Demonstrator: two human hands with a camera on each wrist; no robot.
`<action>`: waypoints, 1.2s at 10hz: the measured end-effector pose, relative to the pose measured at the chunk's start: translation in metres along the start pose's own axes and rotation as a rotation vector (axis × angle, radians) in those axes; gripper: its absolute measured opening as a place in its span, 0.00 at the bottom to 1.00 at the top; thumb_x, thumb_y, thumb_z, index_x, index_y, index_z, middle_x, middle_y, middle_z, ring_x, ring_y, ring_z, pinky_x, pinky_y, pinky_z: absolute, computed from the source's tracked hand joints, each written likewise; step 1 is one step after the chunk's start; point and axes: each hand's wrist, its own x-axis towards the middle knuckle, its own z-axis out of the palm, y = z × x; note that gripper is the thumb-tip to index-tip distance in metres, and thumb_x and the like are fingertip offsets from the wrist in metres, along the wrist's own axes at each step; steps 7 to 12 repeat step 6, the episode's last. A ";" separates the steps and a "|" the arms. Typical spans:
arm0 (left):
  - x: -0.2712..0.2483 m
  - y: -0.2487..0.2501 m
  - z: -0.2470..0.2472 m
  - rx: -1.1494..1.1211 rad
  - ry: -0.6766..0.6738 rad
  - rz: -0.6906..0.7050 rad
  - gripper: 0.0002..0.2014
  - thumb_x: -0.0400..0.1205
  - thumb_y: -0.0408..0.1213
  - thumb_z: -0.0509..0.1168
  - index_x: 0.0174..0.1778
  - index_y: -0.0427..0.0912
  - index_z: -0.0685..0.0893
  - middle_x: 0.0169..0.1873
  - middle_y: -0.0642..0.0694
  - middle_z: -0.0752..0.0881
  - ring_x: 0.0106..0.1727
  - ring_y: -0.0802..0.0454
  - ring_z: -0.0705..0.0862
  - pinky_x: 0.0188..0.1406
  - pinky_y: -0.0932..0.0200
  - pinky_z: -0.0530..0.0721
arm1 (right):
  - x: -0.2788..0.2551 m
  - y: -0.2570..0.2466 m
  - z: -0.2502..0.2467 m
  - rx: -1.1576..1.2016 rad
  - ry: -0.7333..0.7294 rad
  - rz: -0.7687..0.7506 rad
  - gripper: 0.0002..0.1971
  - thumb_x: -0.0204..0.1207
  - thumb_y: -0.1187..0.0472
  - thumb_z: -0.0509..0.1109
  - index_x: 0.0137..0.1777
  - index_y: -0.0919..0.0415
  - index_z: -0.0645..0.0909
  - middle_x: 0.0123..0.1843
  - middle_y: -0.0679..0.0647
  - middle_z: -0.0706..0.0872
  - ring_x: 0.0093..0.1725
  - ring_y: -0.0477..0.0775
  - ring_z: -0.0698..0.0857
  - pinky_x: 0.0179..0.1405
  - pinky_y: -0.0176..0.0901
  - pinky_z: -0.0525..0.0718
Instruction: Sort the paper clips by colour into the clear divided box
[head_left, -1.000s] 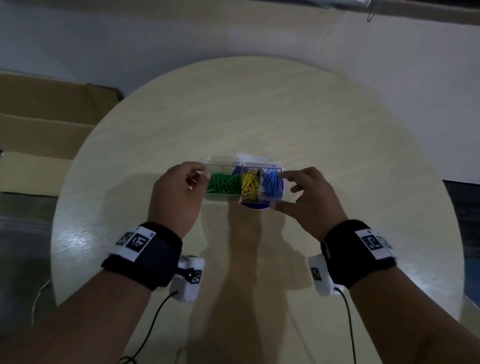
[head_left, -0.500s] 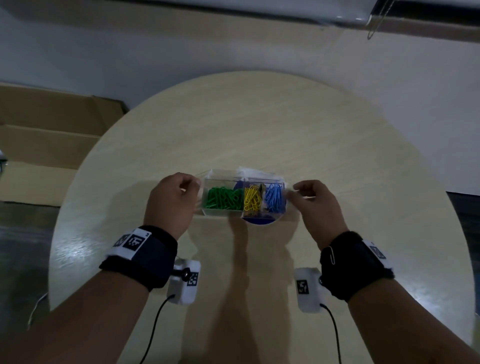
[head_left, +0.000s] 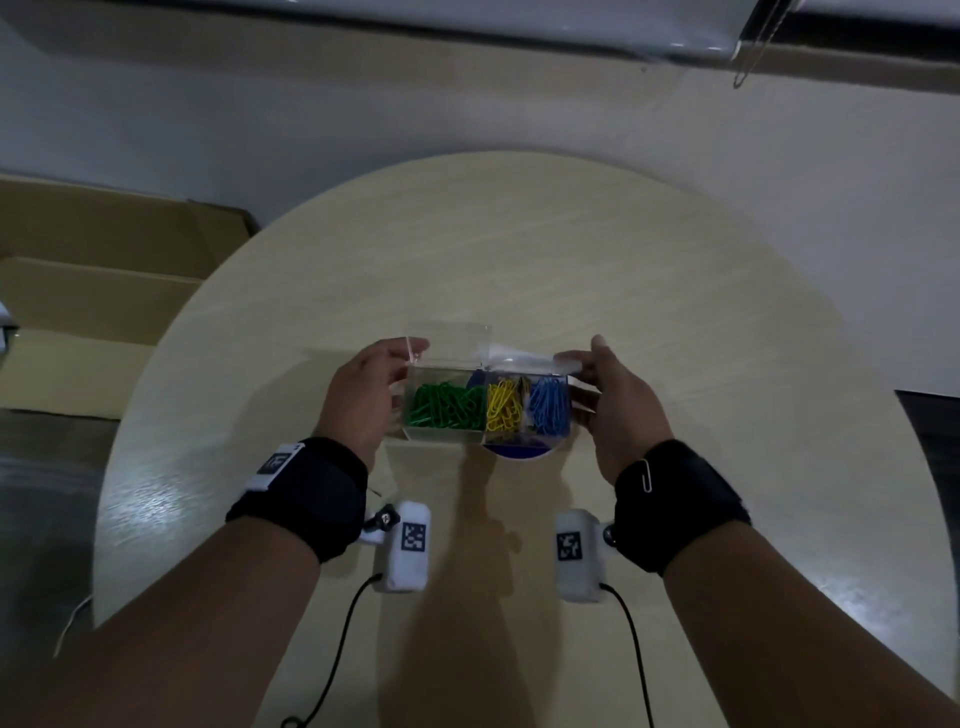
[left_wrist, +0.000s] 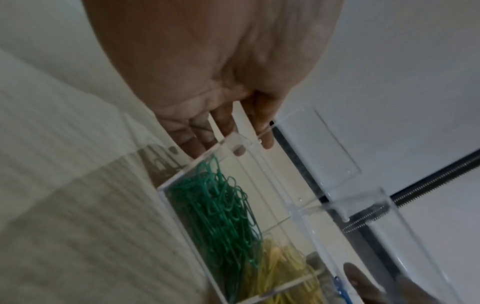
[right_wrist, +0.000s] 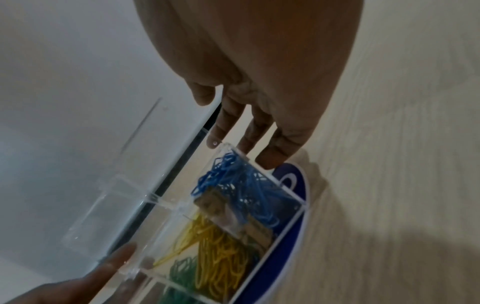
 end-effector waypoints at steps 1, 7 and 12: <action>-0.008 -0.004 -0.001 -0.120 0.037 -0.011 0.13 0.83 0.44 0.60 0.48 0.56 0.91 0.54 0.55 0.90 0.60 0.52 0.85 0.56 0.47 0.84 | -0.009 0.014 -0.004 0.004 0.029 -0.054 0.12 0.79 0.48 0.66 0.52 0.53 0.85 0.58 0.51 0.87 0.53 0.55 0.88 0.46 0.49 0.88; -0.045 -0.010 -0.014 0.275 0.024 0.117 0.28 0.85 0.50 0.62 0.81 0.59 0.63 0.69 0.59 0.77 0.67 0.57 0.77 0.64 0.53 0.77 | -0.046 0.041 -0.011 -0.268 0.145 -0.149 0.22 0.80 0.49 0.66 0.72 0.50 0.73 0.63 0.49 0.82 0.56 0.45 0.84 0.52 0.42 0.82; -0.045 -0.010 -0.014 0.275 0.024 0.117 0.28 0.85 0.50 0.62 0.81 0.59 0.63 0.69 0.59 0.77 0.67 0.57 0.77 0.64 0.53 0.77 | -0.046 0.041 -0.011 -0.268 0.145 -0.149 0.22 0.80 0.49 0.66 0.72 0.50 0.73 0.63 0.49 0.82 0.56 0.45 0.84 0.52 0.42 0.82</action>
